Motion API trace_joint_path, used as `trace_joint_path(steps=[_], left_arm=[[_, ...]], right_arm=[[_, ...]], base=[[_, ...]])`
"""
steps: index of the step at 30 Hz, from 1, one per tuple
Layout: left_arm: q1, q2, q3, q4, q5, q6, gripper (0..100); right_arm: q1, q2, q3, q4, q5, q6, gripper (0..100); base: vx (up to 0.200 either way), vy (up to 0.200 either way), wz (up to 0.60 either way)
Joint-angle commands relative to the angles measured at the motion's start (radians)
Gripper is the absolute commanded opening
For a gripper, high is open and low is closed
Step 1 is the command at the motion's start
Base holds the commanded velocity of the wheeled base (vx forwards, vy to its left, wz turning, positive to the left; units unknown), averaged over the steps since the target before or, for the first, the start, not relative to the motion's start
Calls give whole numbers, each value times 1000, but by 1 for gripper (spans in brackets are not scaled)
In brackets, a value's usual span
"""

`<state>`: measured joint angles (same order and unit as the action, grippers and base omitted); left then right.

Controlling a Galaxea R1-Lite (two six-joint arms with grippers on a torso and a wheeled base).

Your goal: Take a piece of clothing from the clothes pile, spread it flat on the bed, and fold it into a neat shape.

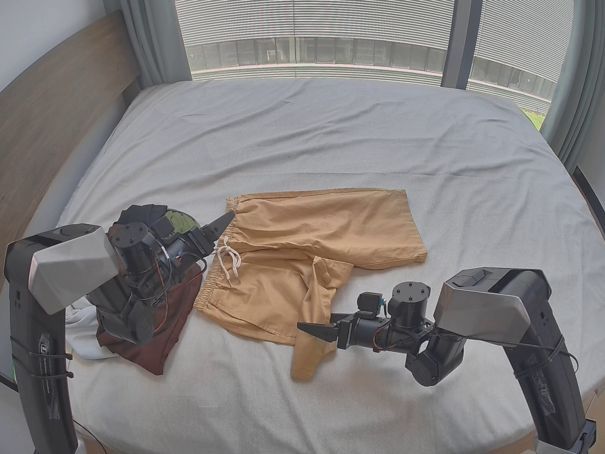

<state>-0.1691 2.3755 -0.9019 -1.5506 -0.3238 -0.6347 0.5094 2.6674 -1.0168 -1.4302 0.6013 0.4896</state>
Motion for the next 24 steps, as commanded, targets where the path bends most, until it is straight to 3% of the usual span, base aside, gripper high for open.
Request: trace_joint_path(steps=[1, 9, 24], left_arm=[[0, -1, 0, 0, 0, 0, 100], [0, -1, -2, 0, 0, -3, 100], [2, -1, -3, 0, 0, -2, 100]], right_arm=[[8, 0, 4, -6, 0, 7, 100], [8, -64, 115, -111, 0, 26, 100], [15, -98, 158, -113, 11, 32, 100]], base=[[0, 0, 0], [0, 0, 0], [0, 0, 0]])
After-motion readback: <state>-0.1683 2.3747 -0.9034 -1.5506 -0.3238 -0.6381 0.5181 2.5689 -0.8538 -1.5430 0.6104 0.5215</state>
